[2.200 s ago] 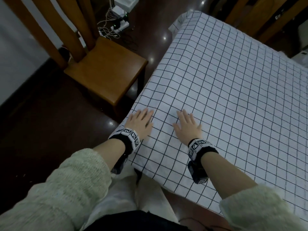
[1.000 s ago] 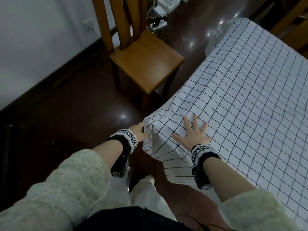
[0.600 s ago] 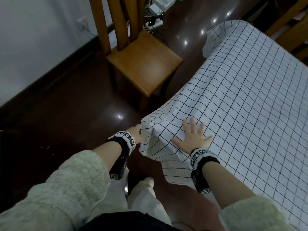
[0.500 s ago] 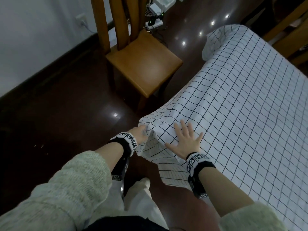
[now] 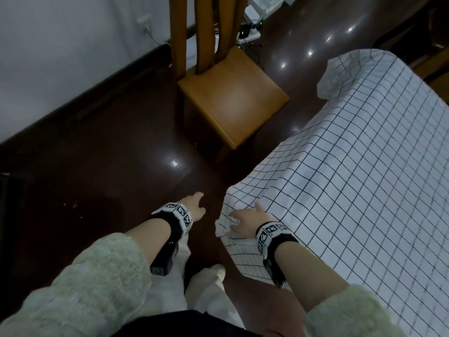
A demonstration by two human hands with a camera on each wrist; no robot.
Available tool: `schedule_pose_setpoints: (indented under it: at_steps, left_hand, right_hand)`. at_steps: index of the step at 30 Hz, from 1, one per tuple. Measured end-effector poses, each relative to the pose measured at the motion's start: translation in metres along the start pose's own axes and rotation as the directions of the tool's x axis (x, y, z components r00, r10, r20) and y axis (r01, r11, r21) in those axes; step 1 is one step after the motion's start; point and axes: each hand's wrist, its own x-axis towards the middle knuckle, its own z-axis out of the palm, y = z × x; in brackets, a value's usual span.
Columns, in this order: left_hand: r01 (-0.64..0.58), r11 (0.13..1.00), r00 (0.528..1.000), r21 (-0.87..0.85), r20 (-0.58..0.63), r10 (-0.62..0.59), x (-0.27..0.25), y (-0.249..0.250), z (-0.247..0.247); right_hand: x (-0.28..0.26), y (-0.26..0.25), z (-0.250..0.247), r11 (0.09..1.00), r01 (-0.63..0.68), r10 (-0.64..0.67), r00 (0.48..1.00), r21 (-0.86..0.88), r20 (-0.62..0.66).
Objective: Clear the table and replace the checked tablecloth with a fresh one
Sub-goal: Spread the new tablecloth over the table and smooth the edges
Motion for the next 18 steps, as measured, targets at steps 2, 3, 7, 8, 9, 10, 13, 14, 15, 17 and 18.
schedule_pose_setpoints:
  at_steps: [2,3,7,8,9,10,13,14,15,17,18]
  left_hand:
    - [0.011,1.0,1.0,0.009,-0.02,-0.011,0.002,-0.003,-0.006]
    - [0.017,1.0,0.999,0.012,-0.03,-0.016,0.002,-0.003,-0.009]
    - [-0.017,0.998,0.999,0.062,-0.048,0.02,0.003,0.015,-0.012]
    - [-0.034,0.996,0.998,0.081,-0.049,0.038,0.002,0.021,-0.012]
    - [-0.051,0.994,0.997,0.099,-0.046,0.056,0.002,0.028,-0.011]
    - [-0.07,0.991,0.996,0.118,-0.04,0.075,0.002,0.035,-0.01]
    - [-0.118,0.975,0.991,0.19,-0.043,0.128,-0.001,0.059,-0.006]
    - [-0.137,0.967,0.987,0.213,-0.048,0.15,-0.003,0.068,-0.003]
    - [-0.162,0.96,0.983,0.229,-0.051,0.178,-0.006,0.077,0.001]
    - [-0.22,0.939,0.968,0.265,-0.059,0.244,-0.012,0.097,0.009]
    - [-0.247,0.926,0.958,0.285,-0.072,0.278,-0.015,0.107,0.014]
  right_hand:
    - [-0.004,-0.003,-0.001,0.993,0.066,-0.064,0.998,0.093,-0.023]
    - [-0.006,-0.004,-0.004,0.991,0.085,-0.079,0.995,0.099,-0.06]
    - [-0.017,0.002,-0.013,0.997,0.081,-0.081,0.963,-0.011,-0.256]
    - [-0.021,0.005,-0.015,0.998,0.064,-0.063,0.955,-0.005,-0.291]
    - [-0.026,0.009,-0.016,0.999,0.038,-0.027,0.946,0.026,-0.323]
    - [-0.031,0.014,-0.016,0.997,0.007,0.021,0.933,0.077,-0.359]
    - [-0.05,0.035,-0.005,0.975,-0.069,0.162,0.872,0.212,-0.462]
    - [-0.057,0.043,0.003,0.967,-0.093,0.201,0.852,0.238,-0.483]
    - [-0.065,0.051,0.012,0.959,-0.121,0.238,0.833,0.256,-0.499]
    - [-0.082,0.067,0.031,0.942,-0.183,0.314,0.784,0.283,-0.536]
    - [-0.092,0.076,0.04,0.932,-0.211,0.345,0.761,0.294,-0.549]
